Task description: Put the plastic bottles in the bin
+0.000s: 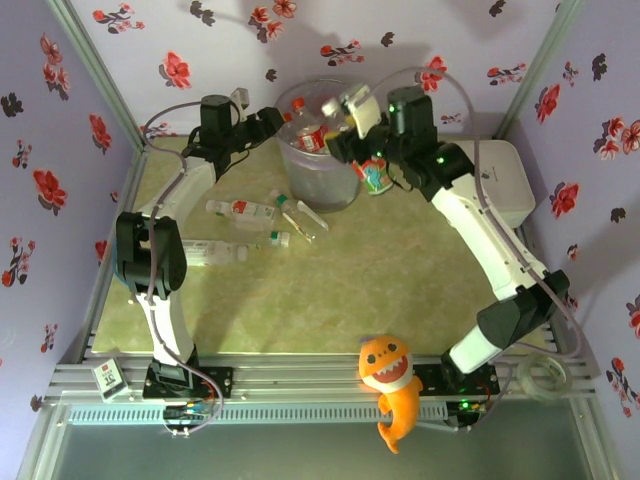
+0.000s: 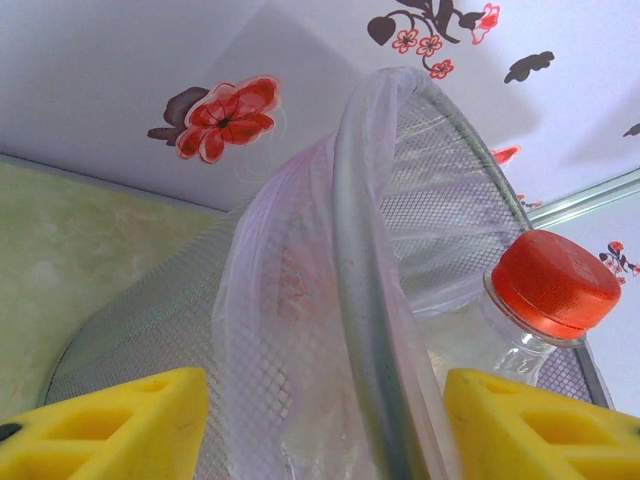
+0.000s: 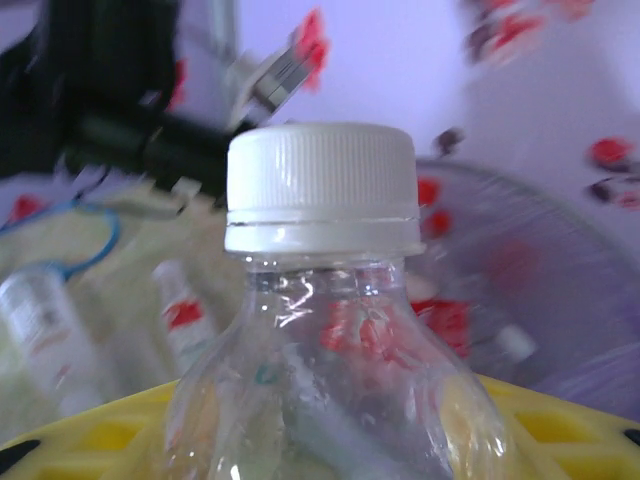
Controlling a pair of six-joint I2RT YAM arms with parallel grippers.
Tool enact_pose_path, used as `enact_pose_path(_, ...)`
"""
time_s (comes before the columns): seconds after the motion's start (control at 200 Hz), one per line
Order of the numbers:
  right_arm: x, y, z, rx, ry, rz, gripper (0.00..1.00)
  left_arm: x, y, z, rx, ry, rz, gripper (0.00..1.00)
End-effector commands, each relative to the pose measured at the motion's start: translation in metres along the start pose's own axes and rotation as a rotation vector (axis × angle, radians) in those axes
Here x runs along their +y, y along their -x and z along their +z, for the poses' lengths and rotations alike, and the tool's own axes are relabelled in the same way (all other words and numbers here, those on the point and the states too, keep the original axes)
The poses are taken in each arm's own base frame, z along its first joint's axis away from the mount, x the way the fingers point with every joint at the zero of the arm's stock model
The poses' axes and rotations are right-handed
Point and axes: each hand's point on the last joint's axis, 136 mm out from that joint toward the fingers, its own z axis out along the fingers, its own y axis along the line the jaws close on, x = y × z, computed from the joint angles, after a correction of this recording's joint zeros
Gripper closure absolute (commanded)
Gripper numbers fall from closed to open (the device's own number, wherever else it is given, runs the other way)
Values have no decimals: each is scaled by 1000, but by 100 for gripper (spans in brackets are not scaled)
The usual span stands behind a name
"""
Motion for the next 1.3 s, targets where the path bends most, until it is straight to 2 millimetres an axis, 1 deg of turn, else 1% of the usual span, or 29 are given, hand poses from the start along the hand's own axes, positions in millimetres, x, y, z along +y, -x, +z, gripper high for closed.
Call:
enact_pose_path(0.0, -34, 46, 4, -143, -130, 77, 62, 23, -12, 4, 43, 66, -4, 36)
enact_pose_path(0.08, -49, 61, 13, -188, -163, 103, 62, 22, -14, 6, 48, 64, -5, 36)
enact_pose_path(0.165, -63, 66, 32, -216, -173, 142, 62, 22, -17, 7, 52, 64, -6, 36)
enact_pose_path(0.185, -66, 72, 33, -230, -173, 147, 62, 22, -17, 7, 53, 64, -6, 36)
enact_pose_path(0.215, -69, 71, 42, -231, -171, 155, 62, 22, -19, 8, 55, 64, -7, 36)
enact_pose_path(0.27, -76, 75, 52, -245, -183, 168, 62, 22, -20, 8, 58, 64, -6, 36)
enact_pose_path(0.305, -80, 73, 61, -246, -187, 173, 62, 22, -20, 8, 58, 64, -6, 36)
enact_pose_path(0.395, -94, 75, 76, -272, -213, 190, 62, 23, -21, 8, 59, 66, -7, 36)
enact_pose_path(0.44, -102, 72, 84, -266, -224, 197, 62, 22, -20, 8, 58, 66, -7, 36)
enact_pose_path(0.495, -114, 62, 96, -247, -242, 222, 61, 21, -21, 8, 59, 63, -7, 36)
enact_pose_path(0.595, -129, 45, 113, -226, -250, 262, 61, 20, -20, 7, 61, 65, -3, 36)
enact_pose_path(0.75, -143, 14, 135, -177, -263, 289, 61, 19, -20, 6, 63, 66, 3, 36)
enact_pose_path(0.945, -151, -16, 153, -119, -260, 301, 61, 20, -19, 8, 63, 68, 3, 36)
enact_pose_path(1.135, -155, -52, 173, -44, -257, 315, 60, 19, -18, 9, 61, 66, 0, 36)
enact_pose_path(1.25, -158, -75, 183, 7, -265, 317, 55, 20, -19, 9, 67, 69, 3, 36)
enact_pose_path(1.295, -158, -81, 186, 19, -268, 319, 51, 20, -19, 9, 69, 70, 4, 36)
